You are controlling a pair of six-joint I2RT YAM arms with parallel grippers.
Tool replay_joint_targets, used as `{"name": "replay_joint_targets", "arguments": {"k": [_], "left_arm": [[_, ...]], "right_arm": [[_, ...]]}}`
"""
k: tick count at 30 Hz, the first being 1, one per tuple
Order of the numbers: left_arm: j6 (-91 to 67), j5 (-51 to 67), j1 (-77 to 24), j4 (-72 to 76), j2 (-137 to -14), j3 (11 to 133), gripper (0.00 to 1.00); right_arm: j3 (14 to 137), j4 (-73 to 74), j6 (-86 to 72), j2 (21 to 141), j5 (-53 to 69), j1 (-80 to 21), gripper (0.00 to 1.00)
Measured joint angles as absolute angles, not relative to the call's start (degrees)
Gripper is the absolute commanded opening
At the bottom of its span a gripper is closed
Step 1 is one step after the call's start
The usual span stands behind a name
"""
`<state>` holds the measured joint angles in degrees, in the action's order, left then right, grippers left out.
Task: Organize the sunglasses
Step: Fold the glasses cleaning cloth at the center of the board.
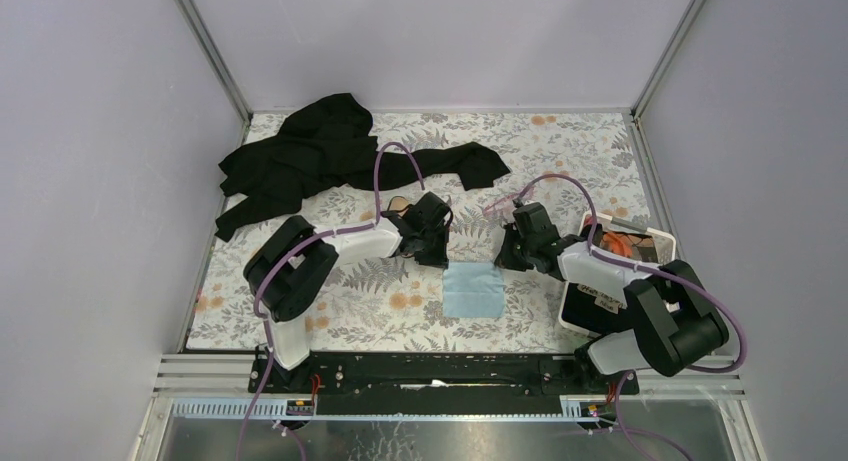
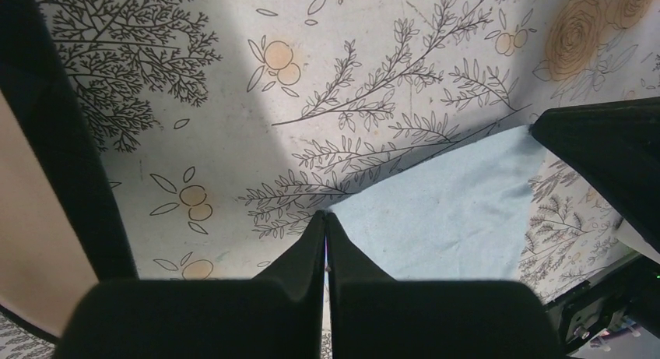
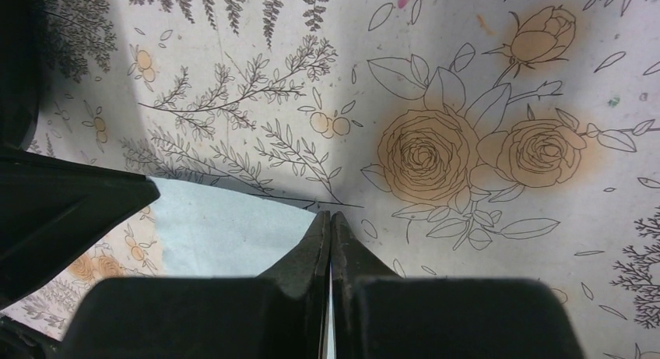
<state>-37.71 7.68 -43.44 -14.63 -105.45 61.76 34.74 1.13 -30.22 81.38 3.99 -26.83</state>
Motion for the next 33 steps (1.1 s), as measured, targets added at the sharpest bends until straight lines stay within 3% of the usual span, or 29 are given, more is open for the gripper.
{"name": "replay_joint_targets", "arguments": {"k": [33], "left_arm": [[-36.1, 12.7, -45.4, -14.0, -97.5, 56.1, 0.00]], "right_arm": [[28.4, 4.7, -30.3, 68.6, 5.5, -26.8, 0.00]]}}
